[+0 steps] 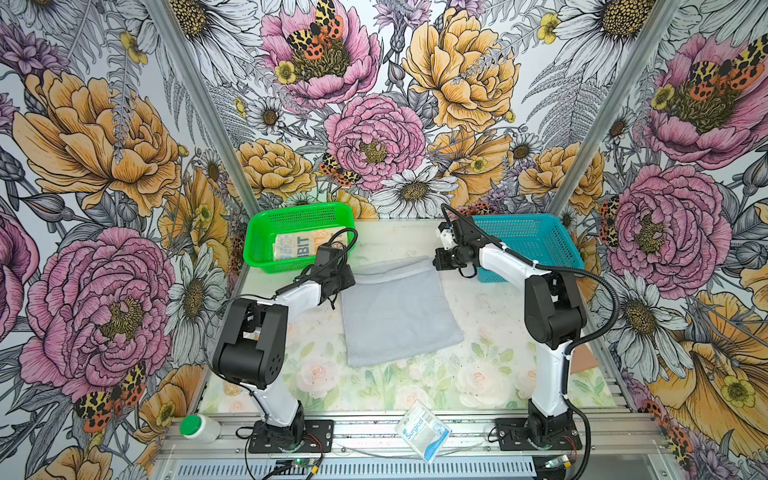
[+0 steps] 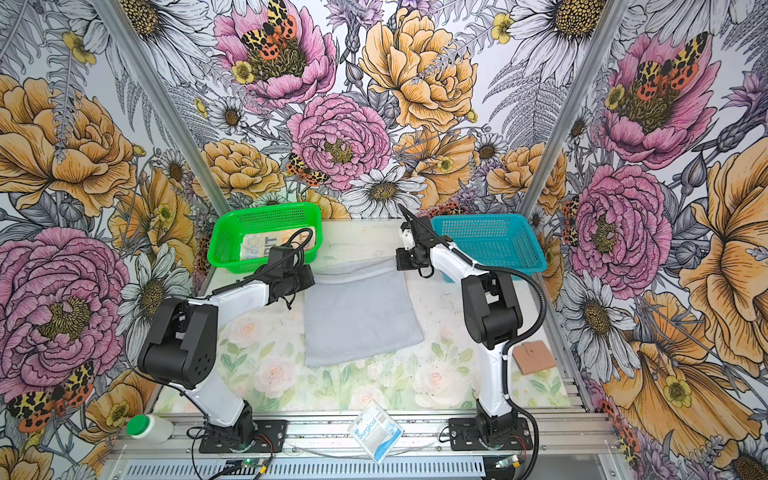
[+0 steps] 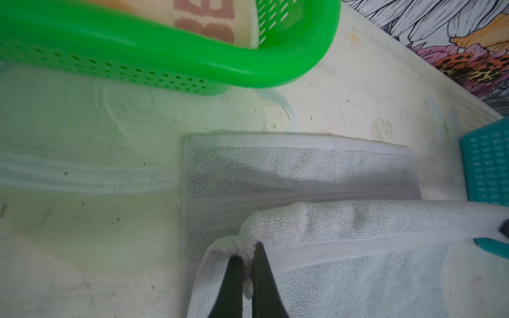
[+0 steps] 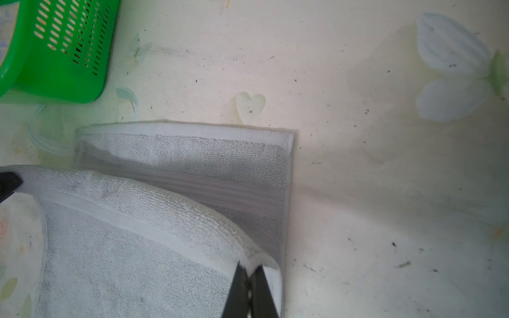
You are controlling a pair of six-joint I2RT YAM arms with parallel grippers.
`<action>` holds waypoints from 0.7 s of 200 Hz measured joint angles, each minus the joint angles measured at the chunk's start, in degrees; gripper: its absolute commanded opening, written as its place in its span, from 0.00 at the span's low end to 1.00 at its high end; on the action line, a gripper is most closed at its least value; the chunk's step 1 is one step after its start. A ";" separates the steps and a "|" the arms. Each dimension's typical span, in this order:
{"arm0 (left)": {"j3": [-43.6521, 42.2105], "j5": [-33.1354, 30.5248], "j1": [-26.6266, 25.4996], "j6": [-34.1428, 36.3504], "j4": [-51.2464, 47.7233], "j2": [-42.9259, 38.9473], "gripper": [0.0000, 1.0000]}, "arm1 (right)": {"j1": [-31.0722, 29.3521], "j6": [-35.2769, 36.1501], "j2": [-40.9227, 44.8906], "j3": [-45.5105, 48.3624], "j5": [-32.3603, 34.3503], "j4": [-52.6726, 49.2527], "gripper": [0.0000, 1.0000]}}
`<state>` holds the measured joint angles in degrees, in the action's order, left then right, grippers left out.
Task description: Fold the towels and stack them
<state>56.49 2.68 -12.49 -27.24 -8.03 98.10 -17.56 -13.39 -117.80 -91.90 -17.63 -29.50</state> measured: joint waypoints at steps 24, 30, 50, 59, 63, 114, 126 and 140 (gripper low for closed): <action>0.00 -1.01 -0.02 0.04 0.98 1.01 0.00 | 0.04 0.00 -1.44 -2.51 -0.04 0.22 0.00; 0.00 -1.60 -0.02 0.07 1.29 1.01 0.00 | 0.13 0.00 -2.05 -3.26 -0.04 0.24 0.00; 0.00 -3.30 0.04 0.26 3.17 1.03 0.01 | 0.35 -0.02 -4.81 -5.81 -0.09 0.24 0.00; 0.28 -3.63 0.17 0.33 3.63 1.33 0.04 | 0.52 -0.02 -6.14 -6.84 -0.09 0.24 0.00; 0.55 -3.69 0.22 0.37 3.76 1.55 0.04 | 0.57 -0.02 -6.78 -7.30 -0.13 0.24 0.00; 5.31 -4.63 0.52 1.81 5.70 8.07 0.28 | 0.79 0.28 -11.45 -10.95 -0.61 0.13 0.43; 5.70 -4.85 0.57 2.16 5.86 8.39 0.31 | 0.79 0.76 -11.50 -11.65 -0.92 0.00 0.49; 6.64 -5.03 0.57 2.71 6.01 8.15 0.44 | 0.79 1.64 -11.43 -13.11 -1.38 0.09 0.51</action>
<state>63.13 -2.35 -11.92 -24.53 -2.02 106.26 -16.78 -11.75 -129.23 -105.01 -19.00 -29.41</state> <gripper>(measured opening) 0.353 0.495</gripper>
